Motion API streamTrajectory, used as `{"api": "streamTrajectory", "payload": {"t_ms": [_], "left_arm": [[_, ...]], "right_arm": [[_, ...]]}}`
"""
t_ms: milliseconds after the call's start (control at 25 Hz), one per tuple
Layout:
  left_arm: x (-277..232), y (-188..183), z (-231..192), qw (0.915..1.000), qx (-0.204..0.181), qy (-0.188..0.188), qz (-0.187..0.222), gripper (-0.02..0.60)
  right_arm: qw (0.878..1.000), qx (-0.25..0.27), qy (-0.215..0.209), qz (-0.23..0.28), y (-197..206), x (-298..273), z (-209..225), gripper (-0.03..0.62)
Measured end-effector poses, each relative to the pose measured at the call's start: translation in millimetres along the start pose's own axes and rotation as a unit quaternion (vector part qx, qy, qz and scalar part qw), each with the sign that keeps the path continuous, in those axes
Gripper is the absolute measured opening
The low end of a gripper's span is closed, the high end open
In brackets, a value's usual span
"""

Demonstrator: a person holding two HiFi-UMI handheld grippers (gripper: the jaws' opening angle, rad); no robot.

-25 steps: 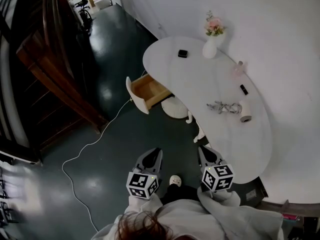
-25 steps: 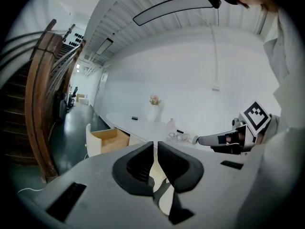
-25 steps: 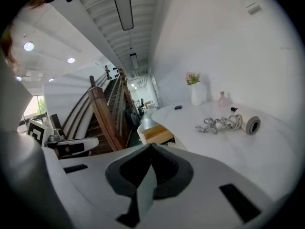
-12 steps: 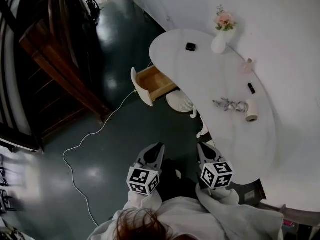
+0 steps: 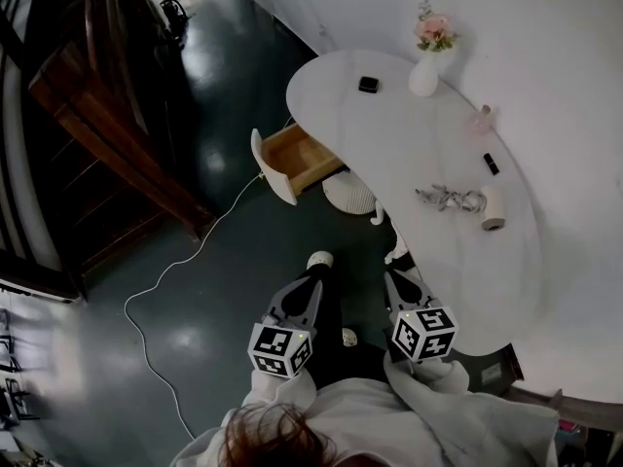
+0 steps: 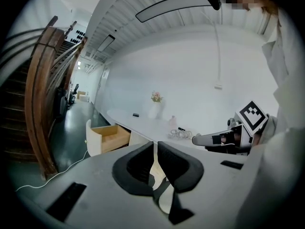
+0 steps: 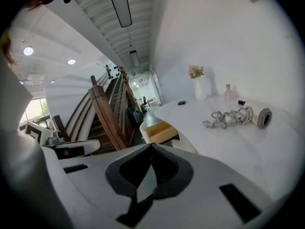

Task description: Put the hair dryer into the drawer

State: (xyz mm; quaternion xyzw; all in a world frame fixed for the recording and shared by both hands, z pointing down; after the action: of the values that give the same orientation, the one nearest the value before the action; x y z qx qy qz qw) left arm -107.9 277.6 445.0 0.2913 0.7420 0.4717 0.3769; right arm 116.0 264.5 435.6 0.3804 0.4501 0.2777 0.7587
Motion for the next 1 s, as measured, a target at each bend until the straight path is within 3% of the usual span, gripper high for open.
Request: {"api": "streamTrajectory", "payload": {"t_ms": [440, 1000], "left_arm": [[-76, -44, -61, 0.9997, -0.004, 0.022, -0.011, 0.034], [-190, -121, -147, 0.9941, -0.025, 0.102, -0.027, 0.034]], "right_arm": [[1.0, -0.015, 0.023, 0.007, -56, -77, 26, 0.049], [0.994, -0.045, 0.092, 0.026, -138, -166, 42, 0.049]]}}
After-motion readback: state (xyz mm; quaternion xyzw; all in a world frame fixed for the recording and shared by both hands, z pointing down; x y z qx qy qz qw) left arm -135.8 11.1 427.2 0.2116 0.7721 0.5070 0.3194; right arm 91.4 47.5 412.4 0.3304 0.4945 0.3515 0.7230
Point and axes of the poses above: the fingertips, and each gripper's own axes: x backward along the fingers, z to its right, y out of its underside, the point moved 8 cm from there along x, backward along the fingers, and after that the axes turned 1 degree about -x, right-handed, at the moved point
